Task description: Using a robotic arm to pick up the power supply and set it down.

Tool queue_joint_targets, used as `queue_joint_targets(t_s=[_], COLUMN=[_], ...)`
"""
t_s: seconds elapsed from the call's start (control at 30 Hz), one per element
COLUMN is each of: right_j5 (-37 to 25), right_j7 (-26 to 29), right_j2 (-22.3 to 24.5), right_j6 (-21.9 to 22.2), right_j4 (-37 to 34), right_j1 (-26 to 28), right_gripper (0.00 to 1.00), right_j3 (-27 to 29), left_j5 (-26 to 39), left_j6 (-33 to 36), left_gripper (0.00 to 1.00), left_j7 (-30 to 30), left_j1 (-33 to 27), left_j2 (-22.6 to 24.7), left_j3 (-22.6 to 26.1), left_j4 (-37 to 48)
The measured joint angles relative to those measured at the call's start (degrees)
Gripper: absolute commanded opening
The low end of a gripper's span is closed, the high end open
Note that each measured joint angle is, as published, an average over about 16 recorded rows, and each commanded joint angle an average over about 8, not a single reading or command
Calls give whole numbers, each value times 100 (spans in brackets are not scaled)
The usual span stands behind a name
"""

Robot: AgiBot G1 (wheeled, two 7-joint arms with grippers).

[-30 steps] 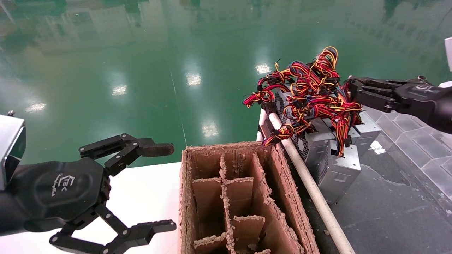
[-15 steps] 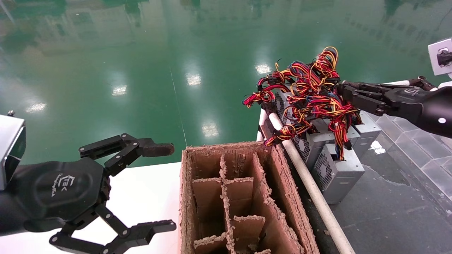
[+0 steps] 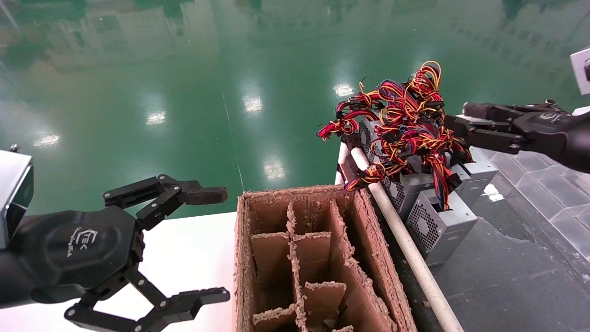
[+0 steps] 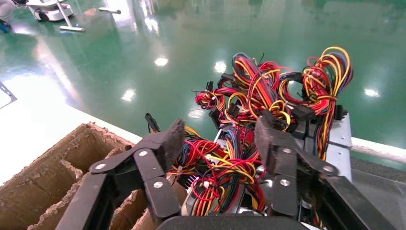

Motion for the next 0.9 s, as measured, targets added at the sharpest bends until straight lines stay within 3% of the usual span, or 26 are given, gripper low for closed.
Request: queue_joint_targets(t_s=[0.5,0.9], right_j5=[346,349], right_j7=[-308,-601], right_j2=[107,-106], right_j6=[185,-485], right_j4=[377,526], right_j1=[-171,-627], right_gripper=[100,100], right_j3=[465,1057], left_j5=[-2,-3], left_j6=[-2,-2], left_gripper=[100,100], left_j7=[2,4], left_j1=[0,-1], left_j2=[-1,-2], left_j3=[3,5], left_j4=[2,5])
